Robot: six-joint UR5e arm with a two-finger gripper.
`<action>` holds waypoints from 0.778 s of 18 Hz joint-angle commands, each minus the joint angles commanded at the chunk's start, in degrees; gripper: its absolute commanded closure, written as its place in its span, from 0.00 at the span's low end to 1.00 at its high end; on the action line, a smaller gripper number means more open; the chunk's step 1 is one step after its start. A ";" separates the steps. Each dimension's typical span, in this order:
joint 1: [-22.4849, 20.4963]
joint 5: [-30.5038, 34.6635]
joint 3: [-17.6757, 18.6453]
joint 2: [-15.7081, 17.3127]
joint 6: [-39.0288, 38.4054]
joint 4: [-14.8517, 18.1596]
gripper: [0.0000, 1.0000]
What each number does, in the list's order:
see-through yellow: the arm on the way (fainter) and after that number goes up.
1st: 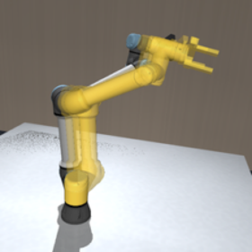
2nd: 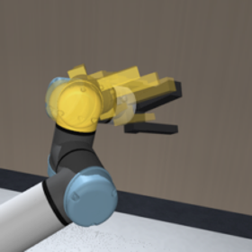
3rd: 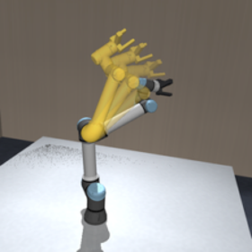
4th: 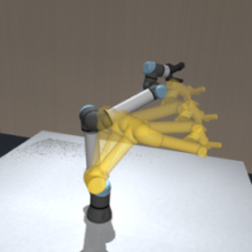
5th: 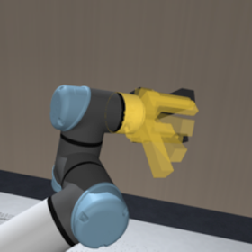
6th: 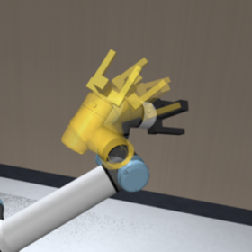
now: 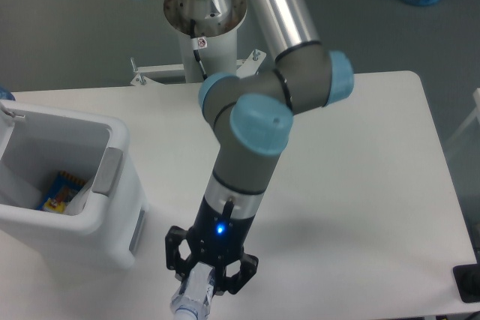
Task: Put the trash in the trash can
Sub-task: 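Lift the bottle and carry it over the white bin, releasing it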
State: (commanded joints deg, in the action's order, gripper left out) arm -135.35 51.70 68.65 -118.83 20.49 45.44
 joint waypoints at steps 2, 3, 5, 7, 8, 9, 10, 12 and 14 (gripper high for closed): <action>0.17 -2.90 -2.72 0.79 -3.68 -0.09 0.95; 0.26 -4.57 -4.04 1.14 -5.70 -0.09 0.94; 0.70 -7.30 -5.72 2.02 -8.61 -0.09 0.93; 1.84 -8.63 -5.64 3.34 -9.07 -0.09 0.93; 2.98 -8.63 -5.63 3.78 -9.07 -0.09 0.93; 3.95 -8.63 -5.29 4.39 -9.15 -0.09 0.93; 5.00 -8.63 -4.59 4.83 -9.24 -0.09 0.93; 7.20 -8.63 -1.43 6.50 -8.46 -0.26 0.93; 9.57 -8.54 0.33 6.86 -6.97 -0.35 0.93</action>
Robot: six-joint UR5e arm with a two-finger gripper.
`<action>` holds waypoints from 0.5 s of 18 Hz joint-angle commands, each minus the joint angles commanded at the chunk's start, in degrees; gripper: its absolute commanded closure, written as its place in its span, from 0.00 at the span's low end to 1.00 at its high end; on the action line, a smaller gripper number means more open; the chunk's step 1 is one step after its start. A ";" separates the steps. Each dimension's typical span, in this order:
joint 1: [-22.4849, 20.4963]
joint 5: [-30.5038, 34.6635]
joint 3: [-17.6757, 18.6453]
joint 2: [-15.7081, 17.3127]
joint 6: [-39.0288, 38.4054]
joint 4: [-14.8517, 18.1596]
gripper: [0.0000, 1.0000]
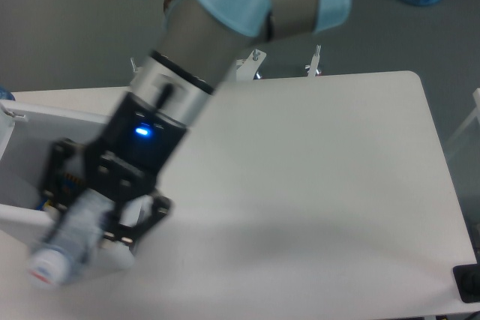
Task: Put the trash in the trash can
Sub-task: 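Lift the bottle and carry it over the white bin, releasing it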
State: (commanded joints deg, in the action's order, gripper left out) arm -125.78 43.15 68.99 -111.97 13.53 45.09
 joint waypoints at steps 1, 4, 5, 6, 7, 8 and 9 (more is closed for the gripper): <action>1.14 0.00 0.36 0.00 0.97 0.09 0.93; 3.08 0.18 1.76 0.00 1.59 0.00 0.92; 3.87 0.18 2.20 0.00 1.94 0.00 0.92; 4.49 0.35 2.47 0.00 2.64 0.00 0.90; 4.76 0.35 2.82 0.00 3.52 0.00 0.87; 4.76 0.35 2.99 0.00 4.31 0.00 0.81; 4.76 0.35 3.17 0.00 5.53 0.00 0.66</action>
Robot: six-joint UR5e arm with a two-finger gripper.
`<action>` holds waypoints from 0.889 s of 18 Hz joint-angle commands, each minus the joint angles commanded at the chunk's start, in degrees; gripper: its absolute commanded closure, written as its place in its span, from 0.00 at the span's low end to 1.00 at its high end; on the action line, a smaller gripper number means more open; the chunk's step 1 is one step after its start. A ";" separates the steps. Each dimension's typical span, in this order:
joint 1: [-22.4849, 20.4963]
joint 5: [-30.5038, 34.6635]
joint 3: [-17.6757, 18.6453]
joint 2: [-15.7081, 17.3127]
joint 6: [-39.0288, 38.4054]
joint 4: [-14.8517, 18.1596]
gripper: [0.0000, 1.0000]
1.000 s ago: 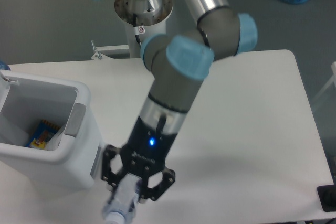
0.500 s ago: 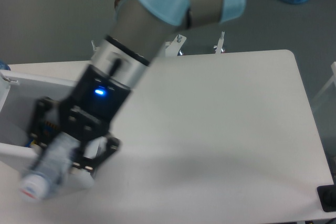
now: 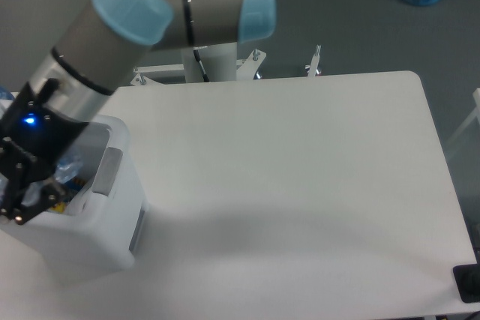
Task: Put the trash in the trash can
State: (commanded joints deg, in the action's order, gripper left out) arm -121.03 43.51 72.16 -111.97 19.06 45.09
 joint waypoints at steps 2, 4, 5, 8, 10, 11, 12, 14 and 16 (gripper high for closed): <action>0.00 0.00 0.53 0.09 2.20 0.00 0.01; -0.17 0.00 1.49 0.26 2.56 0.00 0.00; -0.44 0.00 1.84 0.18 2.56 0.00 0.00; -2.28 0.00 2.20 0.26 2.65 0.00 0.00; -3.86 -0.09 2.20 0.26 2.65 0.00 0.00; -4.65 -0.09 2.11 0.35 2.65 0.00 0.00; -5.70 -0.09 2.02 0.35 2.74 0.00 0.00; -8.68 -0.17 1.67 0.26 3.09 0.00 0.00; -12.37 -0.09 1.58 -0.52 3.52 0.00 0.00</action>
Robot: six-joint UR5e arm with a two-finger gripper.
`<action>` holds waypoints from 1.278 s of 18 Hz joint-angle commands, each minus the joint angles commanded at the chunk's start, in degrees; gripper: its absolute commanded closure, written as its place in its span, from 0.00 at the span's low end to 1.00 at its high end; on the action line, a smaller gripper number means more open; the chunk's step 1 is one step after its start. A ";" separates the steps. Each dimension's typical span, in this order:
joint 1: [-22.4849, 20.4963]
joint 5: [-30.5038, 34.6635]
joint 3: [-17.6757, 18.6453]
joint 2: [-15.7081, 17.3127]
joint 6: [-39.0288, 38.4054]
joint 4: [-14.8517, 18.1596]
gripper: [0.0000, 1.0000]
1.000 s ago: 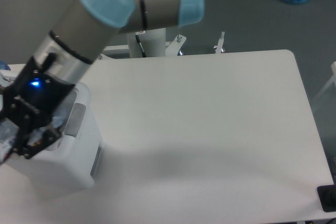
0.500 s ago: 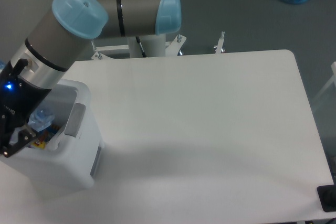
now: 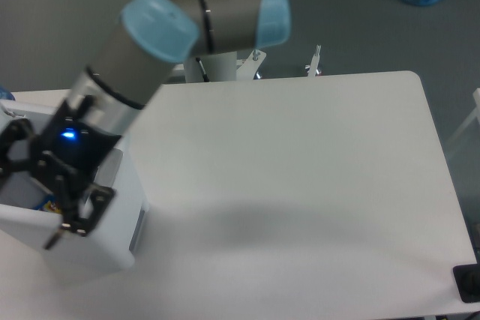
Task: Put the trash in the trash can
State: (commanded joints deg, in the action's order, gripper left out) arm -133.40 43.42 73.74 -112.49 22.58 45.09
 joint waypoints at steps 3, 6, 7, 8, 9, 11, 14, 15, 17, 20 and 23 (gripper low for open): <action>-6.41 0.26 1.40 -1.41 5.69 0.09 0.00; -12.31 0.26 2.20 -3.77 12.11 0.09 0.00; -13.28 0.52 2.37 -4.65 13.87 0.17 0.00; -13.90 1.31 2.72 -5.45 16.33 0.18 0.00; -14.86 3.41 2.99 -5.80 19.92 0.26 0.00; -15.49 10.77 3.78 -6.07 27.31 0.35 0.00; -15.49 23.51 3.52 -7.65 30.15 0.35 0.00; -15.32 27.64 3.43 -8.09 30.32 0.35 0.00; -15.14 33.20 3.43 -8.44 33.30 0.79 0.00; -14.96 34.80 4.04 -8.09 40.84 2.36 0.00; -13.74 40.93 5.62 -7.65 48.23 6.23 0.00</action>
State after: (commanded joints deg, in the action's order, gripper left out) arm -147.14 84.35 79.36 -120.15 70.81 51.32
